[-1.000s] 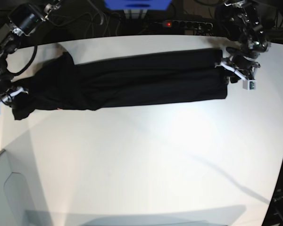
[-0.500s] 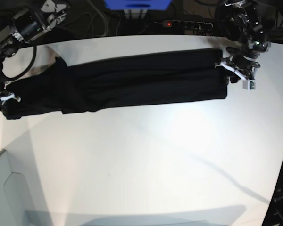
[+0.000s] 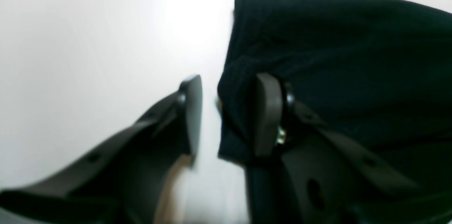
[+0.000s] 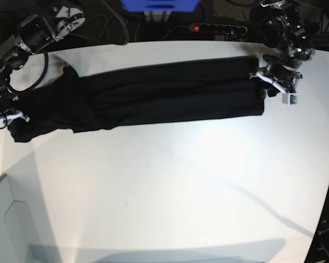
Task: Fold the T-shirt properly
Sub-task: 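Grasp the strip end with the left gripper and lift it slightly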
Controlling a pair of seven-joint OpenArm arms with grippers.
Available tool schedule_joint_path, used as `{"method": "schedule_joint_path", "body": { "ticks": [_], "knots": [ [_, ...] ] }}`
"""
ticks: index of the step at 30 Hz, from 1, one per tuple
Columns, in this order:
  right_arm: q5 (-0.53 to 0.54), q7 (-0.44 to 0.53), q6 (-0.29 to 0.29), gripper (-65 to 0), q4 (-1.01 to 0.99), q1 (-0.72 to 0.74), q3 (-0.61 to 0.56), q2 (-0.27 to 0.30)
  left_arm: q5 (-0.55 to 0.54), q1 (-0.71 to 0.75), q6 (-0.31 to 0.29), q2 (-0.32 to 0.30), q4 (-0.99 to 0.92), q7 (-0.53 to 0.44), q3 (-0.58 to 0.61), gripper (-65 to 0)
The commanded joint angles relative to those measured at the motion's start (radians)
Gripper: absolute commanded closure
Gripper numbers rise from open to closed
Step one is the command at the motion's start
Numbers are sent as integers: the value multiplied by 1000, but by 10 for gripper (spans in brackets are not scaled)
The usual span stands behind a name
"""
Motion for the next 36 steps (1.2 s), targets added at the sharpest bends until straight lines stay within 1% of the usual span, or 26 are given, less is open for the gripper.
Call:
{"method": "schedule_joint_path", "body": {
  "ticks": [1,4,6,8,9,10,12,15,19,23,25,28,29,31,32,36],
  "knots": [
    [22,30,7,-52,4,15,0,20,45,10,8,-5,-2,43,-3,-232],
    [21,34,7,-56,-25,15,-1,23,45,10,8,-3,-2,43,-3,-232],
    [21,34,7,-76,-29,14,-4,30,45,10,8,-3,-2,43,-3,-232],
    [21,30,-79,-133,-29,12,-6,35,45,10,8,-1,-2,43,-3,-232],
    [22,27,-116,-173,-29,14,-6,37,45,10,8,0,-2,43,-3,-232],
    [22,23,-134,-206,-29,14,-7,37,45,10,8,0,-2,43,-3,-232],
    [22,22,-141,-252,-26,15,-7,38,45,10,8,2,0,46,-3,-232],
    [22,22,-139,-253,-22,15,-12,49,42,10,8,2,7,52,-3,-233],
    [27,22,-139,-250,-22,9,-55,66,36,10,-3,-1,12,55,-3,-234],
    [27,22,-139,-250,-22,6,-58,67,34,10,-4,-1,12,55,0,-237],
    [27,22,-139,-250,-22,6,-58,66,34,10,-4,-1,12,63,3,-286],
    [27,22,-139,-250,-22,6,-58,66,33,9,-6,-6,12,119,4,-414],
    [27,22,-139,-250,-22,6,-58,66,16,9,-6,-6,13,132,4,-457],
    [27,22,-139,-250,-22,6,-58,66,-39,10,-6,-21,13,145,1,-520],
    [27,22,-139,-250,-22,6,-58,66,-75,12,-6,-35,10,153,3,-533],
    [27,22,-139,-250,-22,6,-58,64,-279,32,-6,-98,-23,210,-2,-535]
  ]
}}
